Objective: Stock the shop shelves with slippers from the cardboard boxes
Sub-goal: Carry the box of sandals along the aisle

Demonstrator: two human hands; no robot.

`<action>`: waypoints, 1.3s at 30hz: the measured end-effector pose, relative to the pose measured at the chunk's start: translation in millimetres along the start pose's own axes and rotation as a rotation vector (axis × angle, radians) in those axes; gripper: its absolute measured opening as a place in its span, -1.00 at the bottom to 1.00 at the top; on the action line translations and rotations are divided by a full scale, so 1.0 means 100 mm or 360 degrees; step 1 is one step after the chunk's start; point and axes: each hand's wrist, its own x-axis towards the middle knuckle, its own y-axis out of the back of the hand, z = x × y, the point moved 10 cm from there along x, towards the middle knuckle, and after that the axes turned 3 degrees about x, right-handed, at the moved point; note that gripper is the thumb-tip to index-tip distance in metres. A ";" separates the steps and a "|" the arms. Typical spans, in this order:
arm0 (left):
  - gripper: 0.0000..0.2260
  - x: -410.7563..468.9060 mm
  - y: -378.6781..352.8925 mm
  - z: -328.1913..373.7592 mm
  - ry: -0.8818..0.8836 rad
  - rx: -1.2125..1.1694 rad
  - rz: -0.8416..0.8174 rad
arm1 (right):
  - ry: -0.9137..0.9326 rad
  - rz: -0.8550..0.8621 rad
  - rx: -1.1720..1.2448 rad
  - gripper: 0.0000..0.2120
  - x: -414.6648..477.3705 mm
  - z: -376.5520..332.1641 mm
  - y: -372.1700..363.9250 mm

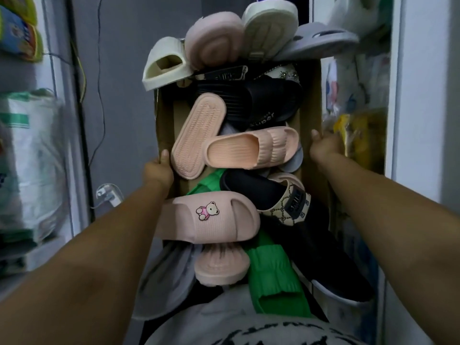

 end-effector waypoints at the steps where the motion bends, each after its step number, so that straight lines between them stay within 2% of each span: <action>1: -0.53 0.02 -0.02 -0.01 -0.0010 0.0002 0.0002 | 0.0001 -0.0010 -0.0024 -0.44 0.00 0.00 -0.01; 6: -0.55 0.12 -0.08 -0.03 -0.0046 0.0000 -0.0012 | -0.0028 -0.0039 0.0096 -0.47 0.02 0.11 -0.15; 11: -0.56 0.26 -0.14 -0.13 -0.0085 -0.0029 -0.0007 | 0.0024 -0.0090 -0.0053 -0.53 0.07 0.22 -0.28; 15: -0.54 0.31 -0.21 -0.21 -0.0060 -0.0045 0.0000 | 0.0021 -0.0096 -0.0103 -0.51 0.13 0.26 -0.34; 35: -0.56 0.77 -0.46 -0.44 -0.0035 -0.0025 -0.0019 | -0.0037 -0.0094 0.0183 -0.56 0.21 0.44 -0.79; 39: -0.53 0.76 -0.46 -0.44 -0.0060 -0.0004 -0.0004 | 0.0027 -0.0109 0.0204 -0.58 0.21 0.44 -0.83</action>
